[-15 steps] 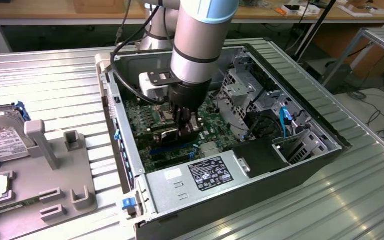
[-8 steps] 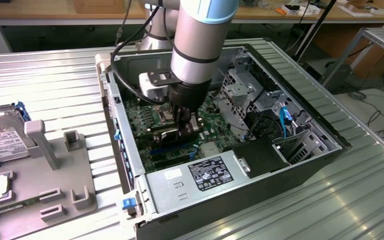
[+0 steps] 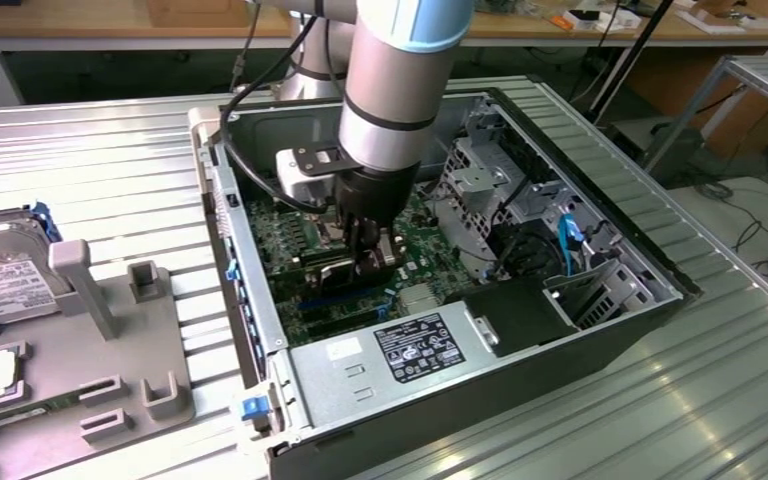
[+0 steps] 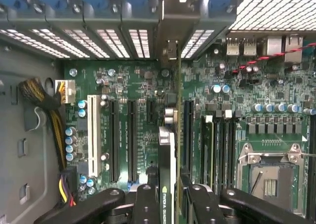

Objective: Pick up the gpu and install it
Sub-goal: 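Insert the gpu into the slot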

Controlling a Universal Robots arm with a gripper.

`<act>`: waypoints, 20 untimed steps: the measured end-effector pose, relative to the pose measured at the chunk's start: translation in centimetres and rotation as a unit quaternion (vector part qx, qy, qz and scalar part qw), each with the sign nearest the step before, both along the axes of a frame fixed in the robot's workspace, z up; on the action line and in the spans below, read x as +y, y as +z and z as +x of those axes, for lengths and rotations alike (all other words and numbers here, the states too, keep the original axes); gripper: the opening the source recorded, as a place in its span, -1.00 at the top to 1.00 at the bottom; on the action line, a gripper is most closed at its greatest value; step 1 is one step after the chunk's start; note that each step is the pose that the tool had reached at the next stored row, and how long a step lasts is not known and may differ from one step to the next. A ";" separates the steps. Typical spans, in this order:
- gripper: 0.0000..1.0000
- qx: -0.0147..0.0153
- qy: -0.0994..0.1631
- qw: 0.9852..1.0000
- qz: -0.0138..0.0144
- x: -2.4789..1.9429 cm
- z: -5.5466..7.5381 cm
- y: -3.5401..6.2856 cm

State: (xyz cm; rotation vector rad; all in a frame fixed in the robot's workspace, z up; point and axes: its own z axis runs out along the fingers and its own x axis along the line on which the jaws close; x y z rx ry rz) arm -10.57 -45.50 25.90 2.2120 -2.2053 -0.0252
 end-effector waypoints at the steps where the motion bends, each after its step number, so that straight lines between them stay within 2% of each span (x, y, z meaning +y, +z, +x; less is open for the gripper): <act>1: 0.47 0.000 0.000 1.000 0.000 0.00 0.0 -0.01; 10: 0.47 0.000 0.000 1.000 0.000 0.00 0.0 -0.19; 20: 0.47 0.000 0.000 1.000 0.000 -0.02 0.0 -1.09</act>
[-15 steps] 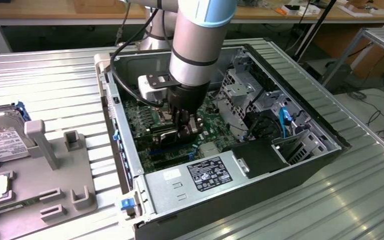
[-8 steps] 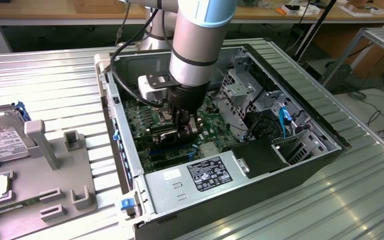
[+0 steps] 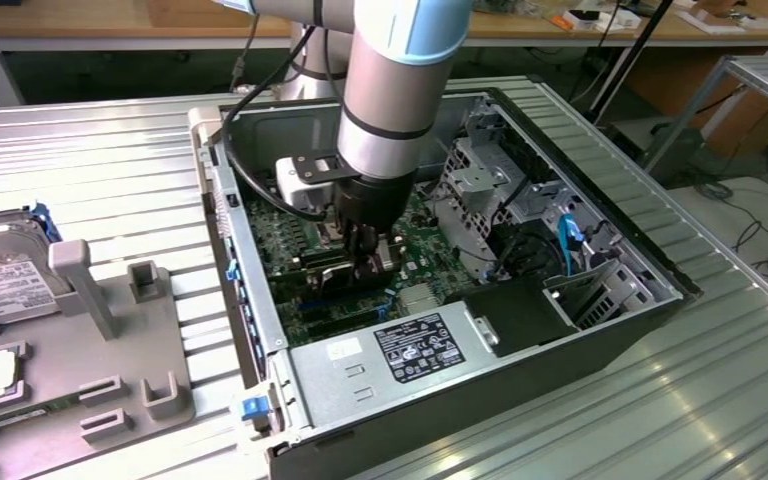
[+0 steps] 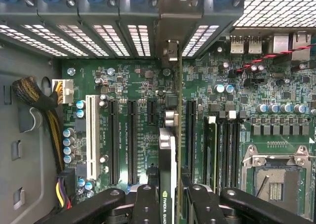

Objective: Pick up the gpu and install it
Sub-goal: 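Insert the gpu into the slot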

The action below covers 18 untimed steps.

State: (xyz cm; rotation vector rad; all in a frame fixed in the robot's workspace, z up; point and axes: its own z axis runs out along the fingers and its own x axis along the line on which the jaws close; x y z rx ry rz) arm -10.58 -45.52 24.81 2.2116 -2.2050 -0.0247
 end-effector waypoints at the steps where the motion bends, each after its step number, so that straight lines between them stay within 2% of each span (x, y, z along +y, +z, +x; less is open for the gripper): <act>1: 0.47 0.000 0.000 1.000 0.000 0.01 0.0 -0.02; 6: 0.47 0.000 0.000 1.000 0.001 0.00 0.0 0.12; 7: 0.47 0.000 0.000 1.000 0.003 -0.02 0.0 0.11; 8: 0.44 0.000 0.000 1.000 0.003 -0.02 0.0 0.10; 11: 0.07 0.000 0.000 1.000 0.003 -0.03 0.0 0.11; 12: 0.07 0.000 0.000 1.000 0.003 -0.04 0.0 0.17; 14: 0.07 0.000 0.000 1.000 0.003 -0.03 0.0 1.37; 15: 0.07 0.000 0.000 1.000 0.005 0.06 0.0 1.88; 16: 0.10 0.000 0.000 1.000 0.005 0.27 0.0 2.12; 17: 0.23 0.000 0.000 1.000 0.005 0.55 0.0 2.28; 18: 0.47 0.000 0.000 1.000 0.005 0.74 0.0 2.41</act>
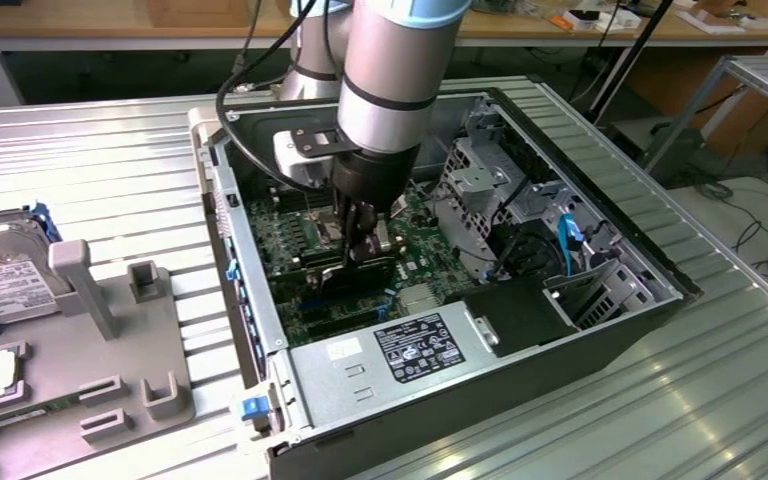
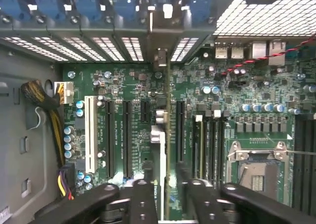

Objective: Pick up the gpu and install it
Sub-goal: 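Insert the gpu into the slot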

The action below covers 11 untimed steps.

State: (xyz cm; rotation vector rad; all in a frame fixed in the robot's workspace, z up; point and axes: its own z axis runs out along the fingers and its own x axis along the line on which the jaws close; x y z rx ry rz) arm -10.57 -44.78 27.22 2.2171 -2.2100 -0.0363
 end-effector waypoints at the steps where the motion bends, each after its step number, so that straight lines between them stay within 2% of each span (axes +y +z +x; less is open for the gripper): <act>1: 0.60 0.000 0.000 1.000 0.000 0.01 0.0 0.01; 2: 0.60 0.000 0.000 1.000 0.000 0.02 0.0 0.02; 4: 0.79 0.000 0.000 1.000 0.000 0.02 0.0 0.03; 10: 0.79 0.000 0.000 1.000 0.000 0.03 0.0 0.03; 11: 0.79 0.000 0.000 1.000 0.000 0.03 0.0 0.67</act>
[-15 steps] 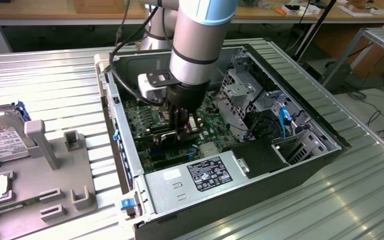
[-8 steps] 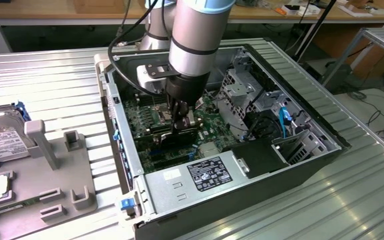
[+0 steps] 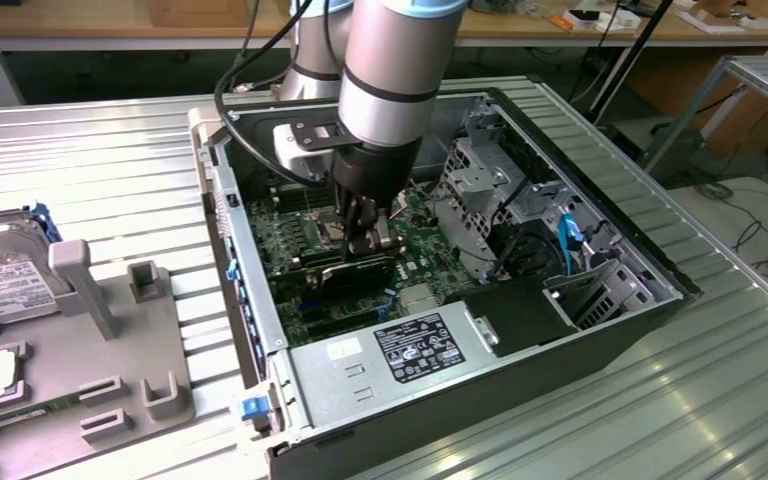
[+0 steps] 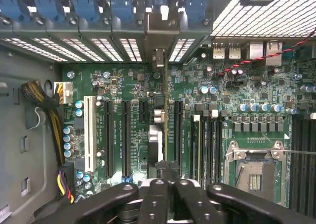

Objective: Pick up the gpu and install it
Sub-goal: 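Insert the gpu into the slot, then press down on the gpu until it lock into place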

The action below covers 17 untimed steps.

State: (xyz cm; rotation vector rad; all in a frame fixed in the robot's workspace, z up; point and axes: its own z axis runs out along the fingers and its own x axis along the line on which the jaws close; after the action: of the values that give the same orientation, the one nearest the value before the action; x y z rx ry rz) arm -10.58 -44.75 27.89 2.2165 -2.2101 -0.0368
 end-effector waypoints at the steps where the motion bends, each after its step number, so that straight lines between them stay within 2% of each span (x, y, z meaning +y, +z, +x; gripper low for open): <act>1: 0.79 0.000 0.000 1.000 0.000 0.00 0.0 0.13; 17: 0.79 0.000 0.000 1.000 0.000 0.00 0.0 0.14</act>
State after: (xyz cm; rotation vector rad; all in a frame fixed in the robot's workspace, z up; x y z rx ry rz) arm -10.57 -44.75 28.03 2.2166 -2.2100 -0.0372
